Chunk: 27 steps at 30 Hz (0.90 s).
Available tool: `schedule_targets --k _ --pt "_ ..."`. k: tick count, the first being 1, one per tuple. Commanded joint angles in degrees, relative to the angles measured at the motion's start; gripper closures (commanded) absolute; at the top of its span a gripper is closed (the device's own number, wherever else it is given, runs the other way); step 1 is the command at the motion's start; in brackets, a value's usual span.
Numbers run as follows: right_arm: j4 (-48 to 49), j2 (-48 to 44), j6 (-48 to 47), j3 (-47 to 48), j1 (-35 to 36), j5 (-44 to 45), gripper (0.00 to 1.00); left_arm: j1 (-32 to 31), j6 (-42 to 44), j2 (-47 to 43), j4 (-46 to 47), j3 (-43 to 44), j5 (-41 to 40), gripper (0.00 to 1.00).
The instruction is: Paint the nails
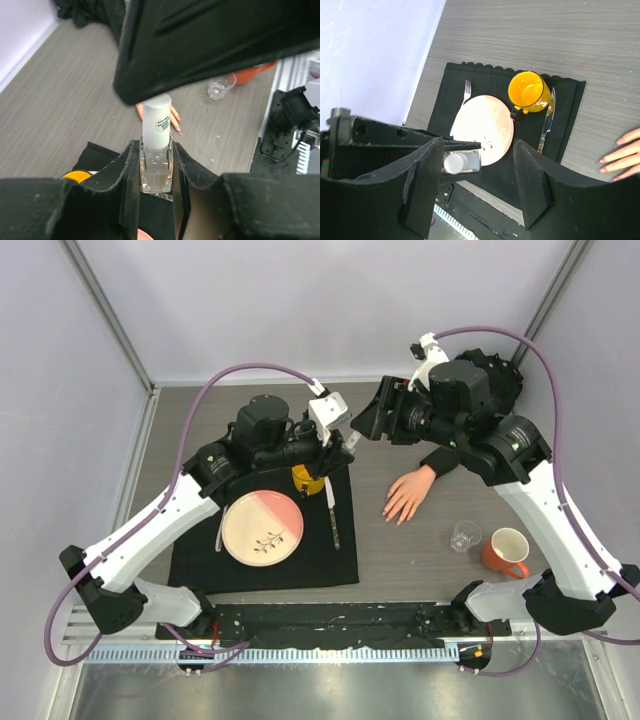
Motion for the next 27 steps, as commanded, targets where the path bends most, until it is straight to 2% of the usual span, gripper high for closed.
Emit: schedule_targets --k 1,5,8,9,12,14,16,18,19,20,21,22,23,24,26,27 --pt "0.85 0.82 1.92 2.87 0.45 -0.91 0.37 -0.80 1.52 1.46 3.93 3.84 -3.79 1.00" --pt "1.47 1.26 2.09 1.81 0.72 -1.99 0.38 -0.88 1.69 2.70 4.55 5.51 -3.87 1.00" --pt "1.73 1.35 2.27 1.20 0.89 -2.87 0.44 -0.80 1.96 3.31 4.73 6.22 -4.31 1.00" --pt "1.91 1.44 2.27 0.94 0.81 -3.83 0.51 -0.79 2.04 3.66 4.64 6.48 -4.49 1.00" --pt "2.09 1.70 2.18 0.59 0.98 -4.63 0.62 -0.79 1.87 3.84 4.46 6.92 -3.96 1.00" --pt "2.09 1.70 1.92 0.23 0.98 -4.63 0.65 -0.79 1.43 3.58 4.90 6.84 -2.82 1.00" --pt "2.17 1.79 1.66 -0.21 0.90 -5.15 0.75 -0.79 1.08 2.79 4.90 6.57 -1.68 1.00" --pt "2.35 1.44 -0.79 -0.73 0.98 -6.12 0.95 -0.62 1.60 2.17 4.29 6.31 2.61 1.00" --pt "2.70 1.00 -2.81 -1.26 0.98 -9.43 0.99 -0.01 1.69 0.86 4.37 5.35 5.42 1.00" --pt "4.27 0.22 -5.44 -2.05 0.98 -12.59 0.99 0.87 1.17 0.07 4.64 4.82 10.14 1.00" --pt "5.41 -1.79 -13.21 -4.49 0.98 -16.45 0.99 3.31 0.12 -0.64 6.55 4.03 19.76 1.00" --pt "6.56 -3.73 -17.72 -6.60 0.98 -30.33 0.99 4.99 -1.89 -1.69 7.96 2.80 26.21 1.00" --pt "9.26 -5.84 -22.03 -9.50 0.98 -37.60 0.99 6.57 -8.52 -1.96 10.33 2.36 31.93 1.00" --pt "9.99 -7.86 -28.34 -15.01 0.98 -41.94 0.99 9.46 -13.90 -1.87 16.70 1.83 43.47 1.00" --pt "10.26 -11.30 -29.72 -17.43 0.89 -42.67 0.99 10.98 -26.45 -0.13 27.88 -0.01 51.47 1.00" --pt "9.65 -11.22 -29.55 -17.35 0.89 -43.99 0.99 10.98 -37.92 0.23 32.45 -0.63 54.28 1.00"
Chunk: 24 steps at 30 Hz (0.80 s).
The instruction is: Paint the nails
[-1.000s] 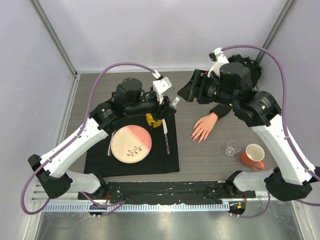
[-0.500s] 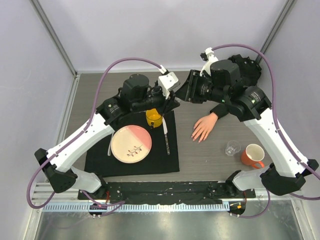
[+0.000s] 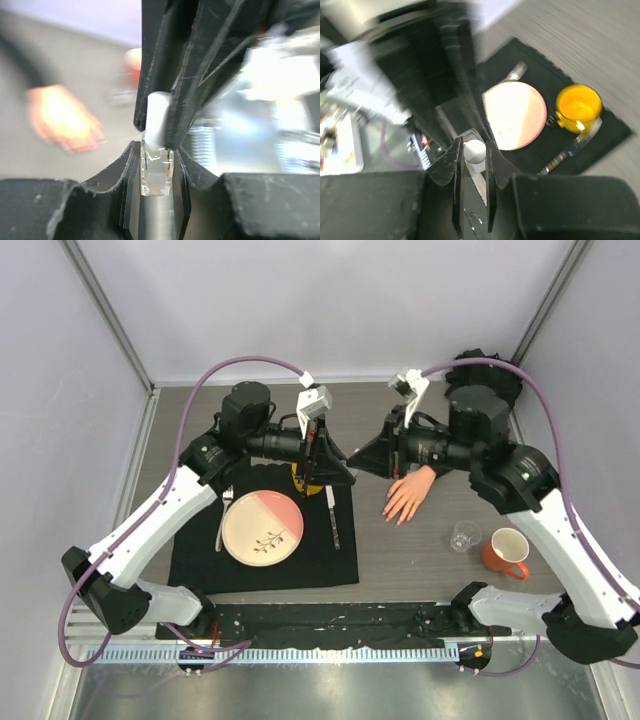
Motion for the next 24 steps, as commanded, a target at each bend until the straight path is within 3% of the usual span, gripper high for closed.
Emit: schedule_targets --k 1,3,6,8,9,12,15,21,24 --pt "-1.64 -3.59 -9.93 -3.84 1.22 -20.89 0.99 2.42 -31.59 -0.75 38.62 -1.15 26.61 1.00" --pt "1.43 -4.11 -6.23 -5.94 1.22 -23.02 0.99 2.41 -33.39 -1.89 40.30 -2.83 25.93 1.00" --pt "3.55 -6.13 -3.85 -6.83 1.22 -17.08 0.99 2.41 -26.57 -1.89 32.76 -1.09 25.22 1.00" --pt "1.80 -6.57 -2.36 -4.73 1.22 -11.79 0.75 2.41 -21.02 -1.80 22.31 0.32 22.51 1.00" --pt "0.75 -6.66 -1.92 -3.67 1.22 -5.24 0.42 2.41 -14.29 -1.89 18.71 2.33 20.50 1.00" --pt "-2.77 -6.93 0.80 0.98 1.13 7.94 0.28 2.41 -5.90 -1.89 5.34 5.41 11.45 1.00" --pt "-3.39 -6.32 6.51 4.77 1.22 12.83 0.25 2.41 1.32 -2.24 -1.53 6.39 -0.07 1.00" --pt "-1.37 -3.07 18.98 7.50 1.14 20.74 0.26 0.40 5.99 -3.21 -1.89 5.69 -18.33 1.00" --pt "-2.24 0.88 20.85 10.56 1.22 22.94 0.30 -1.19 6.87 -2.86 -1.28 5.95 -26.25 1.00"
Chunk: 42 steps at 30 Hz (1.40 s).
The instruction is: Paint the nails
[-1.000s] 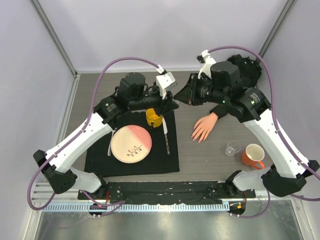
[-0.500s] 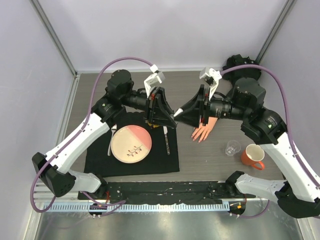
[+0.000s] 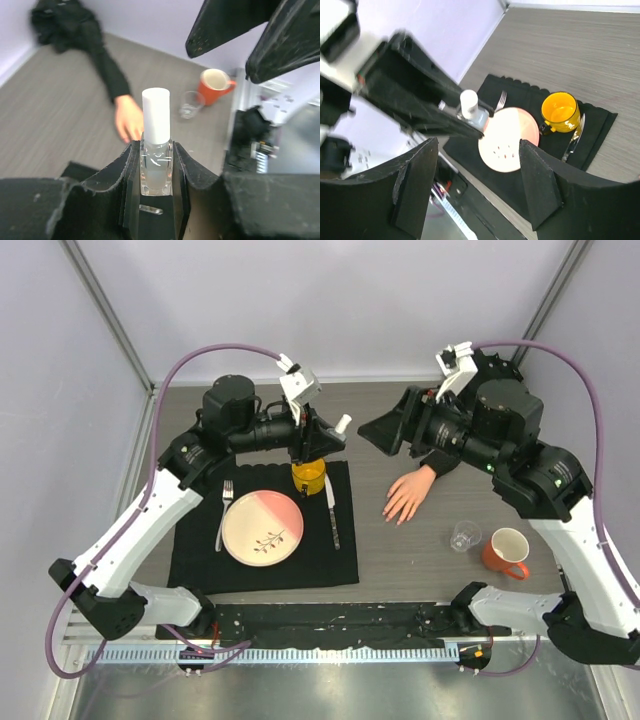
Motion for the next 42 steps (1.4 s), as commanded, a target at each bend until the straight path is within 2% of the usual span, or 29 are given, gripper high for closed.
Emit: schedule_targets --k 1,7,13,22,26,28,29,32,33,35,36,37,38,39,41,42 --pt "0.31 5.43 7.28 6.04 0.20 7.75 0.32 -2.48 4.36 -0.61 0.14 1.65 -16.57 1.00" --pt "-1.89 12.64 8.24 13.08 0.37 8.38 0.35 -3.98 4.45 1.06 1.81 2.53 -19.30 1.00" --pt "-3.30 15.99 8.69 15.55 1.07 8.38 0.43 -4.94 4.62 2.03 3.39 2.61 -21.86 1.00" --pt "-3.56 16.61 8.69 13.54 1.43 6.10 0.58 -5.38 4.27 2.47 4.71 2.44 -23.09 1.00" --pt "-3.30 16.43 8.25 12.57 1.43 5.22 0.66 -5.38 3.74 1.59 5.24 1.47 -20.11 1.00" --pt "-3.47 16.08 7.37 11.95 1.43 4.69 0.71 -5.38 3.74 0.46 5.68 0.77 -16.86 1.00" --pt "-3.39 15.82 6.76 11.69 1.43 4.17 0.81 -5.38 3.92 -0.16 5.77 -0.19 -15.55 1.00" --pt "-3.30 13.89 2.46 10.11 1.43 3.11 0.99 -5.21 4.36 -3.23 6.21 -2.38 -9.40 1.00" --pt "-2.60 13.27 0.44 9.32 1.34 1.80 0.99 -4.86 4.44 -4.02 6.38 -3.00 -7.12 1.00" --pt "-1.37 10.65 -7.80 5.90 1.43 -2.93 0.99 -3.98 3.49 -5.78 7.26 -3.71 2.71 1.00" --pt "0.03 9.41 -11.40 4.49 1.34 -13.75 0.99 -3.28 0.00 -5.79 8.05 -3.89 8.67 1.00" --pt "1.00 8.01 -14.22 0.83 1.34 -18.38 0.99 -1.71 -3.00 -5.62 9.53 -3.98 13.51 1.00" --pt "3.62 4.43 -17.73 -1.47 1.34 -22.34 0.99 -0.91 -7.46 -4.66 14.16 -4.06 23.30 1.00" --pt "4.95 2.91 -18.55 -3.50 1.34 -28.21 0.99 -0.21 -16.30 -3.69 18.21 -4.33 27.14 1.00" --pt "7.15 -0.16 -18.39 -6.94 1.34 -30.81 0.99 -0.20 -23.65 -2.37 26.28 -4.33 33.04 1.00" --pt "7.16 -0.53 -18.21 -6.95 1.34 -31.69 0.99 -0.29 -26.90 -1.84 27.64 -4.68 33.33 1.00"
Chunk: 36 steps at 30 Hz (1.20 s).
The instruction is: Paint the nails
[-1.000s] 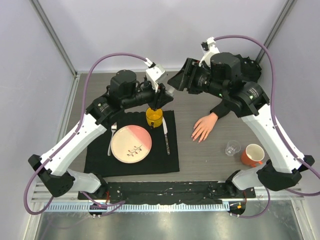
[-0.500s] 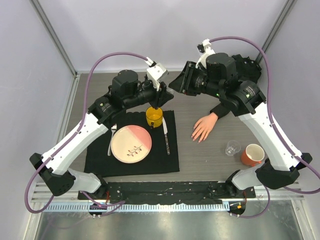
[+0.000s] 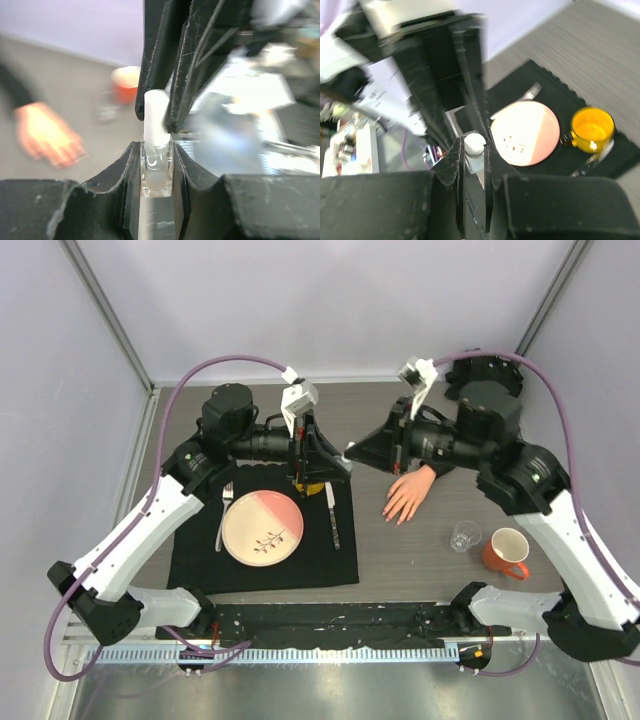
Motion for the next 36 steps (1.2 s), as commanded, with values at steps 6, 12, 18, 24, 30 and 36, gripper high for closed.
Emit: schedule_targets --k 6,12,18,24,30,36 --pt "0.07 -3.46 -6.25 -1.48 0.53 -13.16 0.99 0.11 -17.70 0.82 24.25 1.83 19.60 1.00" --pt "-2.47 -1.18 -5.19 5.02 0.53 -9.47 0.83 0.02 -16.48 1.36 22.15 4.30 18.73 1.00" --pt "-7.74 1.37 -3.44 12.93 0.53 1.07 0.34 0.02 -8.23 2.59 14.08 6.84 14.26 1.00" --pt "-19.17 8.66 0.86 26.82 0.53 11.19 0.30 -0.07 7.15 1.62 1.86 9.13 4.24 1.00" --pt "-19.89 10.25 7.63 26.22 0.62 12.06 0.34 -1.83 18.14 -0.48 -8.00 8.43 -12.46 1.00" --pt "-19.18 12.18 12.99 27.35 0.62 15.14 0.37 -4.64 22.81 -1.19 -9.41 7.64 -26.27 1.00"
